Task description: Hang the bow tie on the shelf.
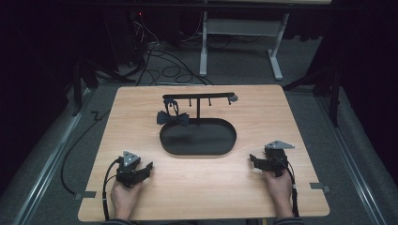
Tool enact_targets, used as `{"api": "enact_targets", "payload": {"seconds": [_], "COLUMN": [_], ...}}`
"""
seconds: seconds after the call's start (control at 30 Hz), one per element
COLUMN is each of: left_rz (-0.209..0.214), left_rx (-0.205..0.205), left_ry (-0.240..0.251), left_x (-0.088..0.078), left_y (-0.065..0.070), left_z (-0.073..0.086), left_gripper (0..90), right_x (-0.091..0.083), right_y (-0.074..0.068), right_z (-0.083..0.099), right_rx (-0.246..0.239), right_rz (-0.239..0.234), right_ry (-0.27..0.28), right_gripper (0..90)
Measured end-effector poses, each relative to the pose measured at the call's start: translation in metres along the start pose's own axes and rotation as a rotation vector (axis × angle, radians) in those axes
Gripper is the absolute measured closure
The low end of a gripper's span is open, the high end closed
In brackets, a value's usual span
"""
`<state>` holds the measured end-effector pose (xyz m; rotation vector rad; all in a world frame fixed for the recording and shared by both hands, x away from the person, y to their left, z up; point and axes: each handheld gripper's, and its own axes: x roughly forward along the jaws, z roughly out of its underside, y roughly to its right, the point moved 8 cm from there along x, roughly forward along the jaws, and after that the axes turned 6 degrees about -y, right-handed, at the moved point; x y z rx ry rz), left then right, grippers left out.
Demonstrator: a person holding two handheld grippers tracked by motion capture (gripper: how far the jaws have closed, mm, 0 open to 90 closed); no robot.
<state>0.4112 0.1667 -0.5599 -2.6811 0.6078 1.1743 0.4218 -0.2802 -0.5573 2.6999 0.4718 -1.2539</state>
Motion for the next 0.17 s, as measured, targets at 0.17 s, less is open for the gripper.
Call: {"api": "enact_targets", "payload": {"seconds": [0.17], "left_rz": [-0.004], "left_rx": [0.003], "left_ry": [-0.003], "left_x": [0.0], "left_y": [0.0007], "left_z": [0.0003], "left_gripper": [40.8], "right_x": [0.0], "right_y": [0.0], "right_z": [0.0], "right_rx": [0.001], "right_rz": [-0.001], "right_ry": [0.0], "right_gripper": [28.5]}}
